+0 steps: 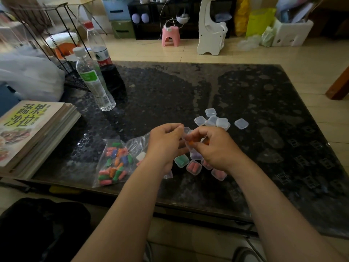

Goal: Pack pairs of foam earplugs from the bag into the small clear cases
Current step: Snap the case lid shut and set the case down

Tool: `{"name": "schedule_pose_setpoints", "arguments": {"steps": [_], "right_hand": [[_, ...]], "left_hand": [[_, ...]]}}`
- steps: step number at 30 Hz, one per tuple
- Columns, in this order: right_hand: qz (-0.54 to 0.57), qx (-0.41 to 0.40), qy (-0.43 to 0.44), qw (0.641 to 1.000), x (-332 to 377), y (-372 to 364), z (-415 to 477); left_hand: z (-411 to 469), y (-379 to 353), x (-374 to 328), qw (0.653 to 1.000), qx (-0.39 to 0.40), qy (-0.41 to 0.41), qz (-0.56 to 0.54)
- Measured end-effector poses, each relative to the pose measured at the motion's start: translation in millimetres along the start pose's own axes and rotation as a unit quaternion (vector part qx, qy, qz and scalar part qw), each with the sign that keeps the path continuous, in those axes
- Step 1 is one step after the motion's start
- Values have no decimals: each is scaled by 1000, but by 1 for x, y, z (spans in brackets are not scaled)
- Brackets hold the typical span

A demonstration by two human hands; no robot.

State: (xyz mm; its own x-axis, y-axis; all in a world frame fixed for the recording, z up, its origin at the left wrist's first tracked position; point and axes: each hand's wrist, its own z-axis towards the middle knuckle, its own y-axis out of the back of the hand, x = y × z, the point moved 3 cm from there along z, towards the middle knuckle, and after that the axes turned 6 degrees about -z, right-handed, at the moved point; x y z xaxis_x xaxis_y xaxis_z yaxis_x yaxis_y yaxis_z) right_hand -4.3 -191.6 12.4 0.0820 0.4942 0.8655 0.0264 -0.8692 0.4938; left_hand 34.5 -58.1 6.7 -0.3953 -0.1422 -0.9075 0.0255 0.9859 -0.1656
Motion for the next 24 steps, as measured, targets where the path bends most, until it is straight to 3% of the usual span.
{"name": "schedule_pose_setpoints", "arguments": {"steps": [11, 17, 24], "right_hand": [[0, -70, 6, 998, 1, 9, 1], [92, -94, -72, 989, -7, 11, 9], [104, -126, -47, 985, -9, 15, 5]], "left_hand": [[-2, -3, 1, 988, 114, 58, -84], [2, -4, 2, 992, 69, 37, -102], [7, 0, 4, 996, 8, -6, -88]]}}
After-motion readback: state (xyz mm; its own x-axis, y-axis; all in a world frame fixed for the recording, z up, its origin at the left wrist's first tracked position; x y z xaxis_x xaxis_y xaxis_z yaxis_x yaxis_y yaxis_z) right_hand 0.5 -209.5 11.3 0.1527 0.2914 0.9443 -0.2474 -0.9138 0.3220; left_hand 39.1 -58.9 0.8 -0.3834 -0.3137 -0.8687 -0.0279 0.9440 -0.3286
